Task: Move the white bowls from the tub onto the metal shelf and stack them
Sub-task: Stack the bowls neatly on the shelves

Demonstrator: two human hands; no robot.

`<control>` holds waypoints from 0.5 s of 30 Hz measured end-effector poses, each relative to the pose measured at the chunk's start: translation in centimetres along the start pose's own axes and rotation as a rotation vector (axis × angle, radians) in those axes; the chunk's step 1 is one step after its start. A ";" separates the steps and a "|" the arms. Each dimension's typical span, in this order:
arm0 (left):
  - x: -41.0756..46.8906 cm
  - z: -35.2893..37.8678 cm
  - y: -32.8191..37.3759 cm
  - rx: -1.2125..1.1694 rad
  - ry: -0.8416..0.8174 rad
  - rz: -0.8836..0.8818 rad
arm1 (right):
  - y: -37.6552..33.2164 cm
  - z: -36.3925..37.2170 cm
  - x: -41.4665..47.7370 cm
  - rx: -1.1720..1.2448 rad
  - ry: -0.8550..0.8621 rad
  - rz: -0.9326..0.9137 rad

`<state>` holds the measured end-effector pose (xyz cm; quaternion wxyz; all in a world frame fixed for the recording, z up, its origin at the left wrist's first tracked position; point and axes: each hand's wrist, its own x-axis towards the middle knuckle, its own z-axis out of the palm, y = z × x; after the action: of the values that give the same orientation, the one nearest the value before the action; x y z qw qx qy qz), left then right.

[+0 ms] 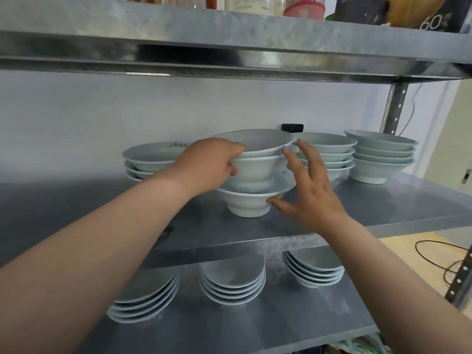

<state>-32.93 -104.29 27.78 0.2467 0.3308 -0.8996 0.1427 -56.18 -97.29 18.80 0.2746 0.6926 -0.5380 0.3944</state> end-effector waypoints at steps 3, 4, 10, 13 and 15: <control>-0.6 0.8 0.5 0.024 -0.070 0.013 | 0.0 -0.1 0.6 -0.018 -0.103 -0.028; -0.8 1.1 0.6 0.032 -0.087 0.012 | -0.1 0.0 0.7 -0.016 -0.138 -0.029; -0.8 1.9 0.3 0.038 -0.130 0.033 | -0.4 0.5 0.8 0.064 -0.191 0.040; -1.0 2.1 -0.4 -0.082 -0.230 0.048 | -0.4 0.9 0.6 0.080 -0.176 0.013; -1.3 2.2 -0.5 -0.180 -0.258 0.058 | -0.4 0.9 0.8 0.090 -0.183 0.012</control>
<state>-32.46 -104.91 25.28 0.1534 0.2970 -0.9421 0.0251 -55.50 -98.29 18.99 0.1905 0.7342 -0.5467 0.3548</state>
